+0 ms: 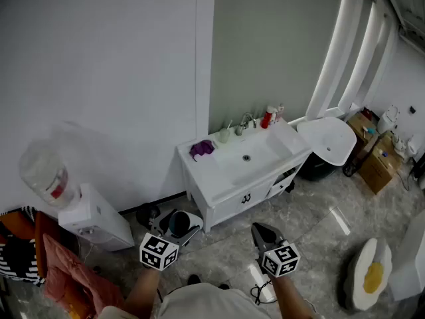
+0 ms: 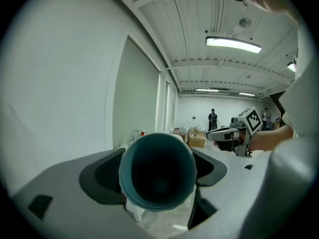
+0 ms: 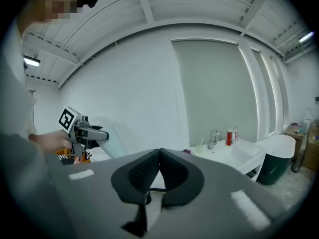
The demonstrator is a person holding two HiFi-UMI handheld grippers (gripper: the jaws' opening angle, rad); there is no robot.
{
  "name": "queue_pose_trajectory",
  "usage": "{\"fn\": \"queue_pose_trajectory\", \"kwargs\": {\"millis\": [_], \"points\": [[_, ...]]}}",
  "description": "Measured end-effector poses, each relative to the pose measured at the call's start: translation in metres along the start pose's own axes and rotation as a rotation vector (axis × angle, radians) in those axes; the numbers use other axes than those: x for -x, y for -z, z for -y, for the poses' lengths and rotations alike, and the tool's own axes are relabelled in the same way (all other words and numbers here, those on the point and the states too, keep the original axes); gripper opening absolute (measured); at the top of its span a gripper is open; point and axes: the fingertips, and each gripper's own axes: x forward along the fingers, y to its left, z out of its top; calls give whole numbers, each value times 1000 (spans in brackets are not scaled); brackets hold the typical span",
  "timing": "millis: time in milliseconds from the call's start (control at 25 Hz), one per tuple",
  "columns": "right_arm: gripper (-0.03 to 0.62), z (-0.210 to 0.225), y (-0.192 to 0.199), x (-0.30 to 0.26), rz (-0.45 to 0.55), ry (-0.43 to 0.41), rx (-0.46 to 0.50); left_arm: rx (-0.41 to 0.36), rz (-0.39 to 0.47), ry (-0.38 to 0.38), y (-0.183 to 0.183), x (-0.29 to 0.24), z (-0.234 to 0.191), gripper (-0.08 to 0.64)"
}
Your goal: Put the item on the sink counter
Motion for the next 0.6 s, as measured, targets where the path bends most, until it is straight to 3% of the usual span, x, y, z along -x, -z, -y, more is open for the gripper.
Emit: {"fn": "queue_pose_trajectory", "kwargs": {"millis": [600], "points": [[11, -4, -2, -16, 13, 62, -13, -1, 2, 25, 3, 2, -21, 385]]}}
